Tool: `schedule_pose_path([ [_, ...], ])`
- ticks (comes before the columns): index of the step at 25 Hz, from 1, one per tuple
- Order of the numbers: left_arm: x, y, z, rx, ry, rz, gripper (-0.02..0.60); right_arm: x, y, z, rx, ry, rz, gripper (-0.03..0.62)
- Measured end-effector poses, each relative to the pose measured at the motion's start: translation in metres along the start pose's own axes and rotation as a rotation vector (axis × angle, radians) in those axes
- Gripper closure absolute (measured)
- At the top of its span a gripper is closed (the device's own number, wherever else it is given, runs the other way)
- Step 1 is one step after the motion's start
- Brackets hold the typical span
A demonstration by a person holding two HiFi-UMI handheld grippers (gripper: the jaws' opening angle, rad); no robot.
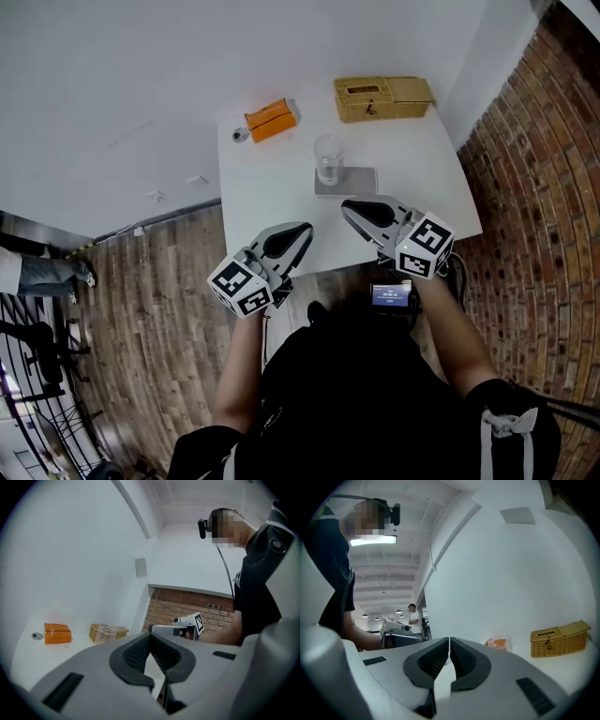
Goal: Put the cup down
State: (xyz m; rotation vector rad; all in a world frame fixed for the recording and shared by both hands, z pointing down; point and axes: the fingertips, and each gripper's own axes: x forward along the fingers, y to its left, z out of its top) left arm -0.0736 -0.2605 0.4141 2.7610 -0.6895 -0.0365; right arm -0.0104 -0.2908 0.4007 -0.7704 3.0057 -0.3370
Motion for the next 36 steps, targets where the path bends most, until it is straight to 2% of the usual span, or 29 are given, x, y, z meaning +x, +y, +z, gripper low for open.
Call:
schedule_pose_path([
  [10,-0.003,0.005,-0.003,0.005,0.033,0.03,0.574,0.009,-0.001,-0.007,-0.017,0.024,0.003,0.579],
  [14,-0.002,0.003,-0.001,0.018,0.039,0.017,0.574,0.008,-0.004,-0.009,-0.022,0.031,-0.006,0.58],
  [19,-0.001,0.007,0.005,-0.048,0.003,0.033,0.574,0.005,-0.007,-0.008,-0.026,0.033,-0.021,0.58],
  [27,0.005,0.003,0.007,-0.024,0.016,0.014,0.574,0.002,-0.012,-0.006,-0.051,0.028,-0.042,0.58],
  [36,0.008,-0.003,0.007,0.007,0.028,-0.007,0.575,0.0,-0.015,-0.003,-0.032,0.02,-0.043,0.58],
])
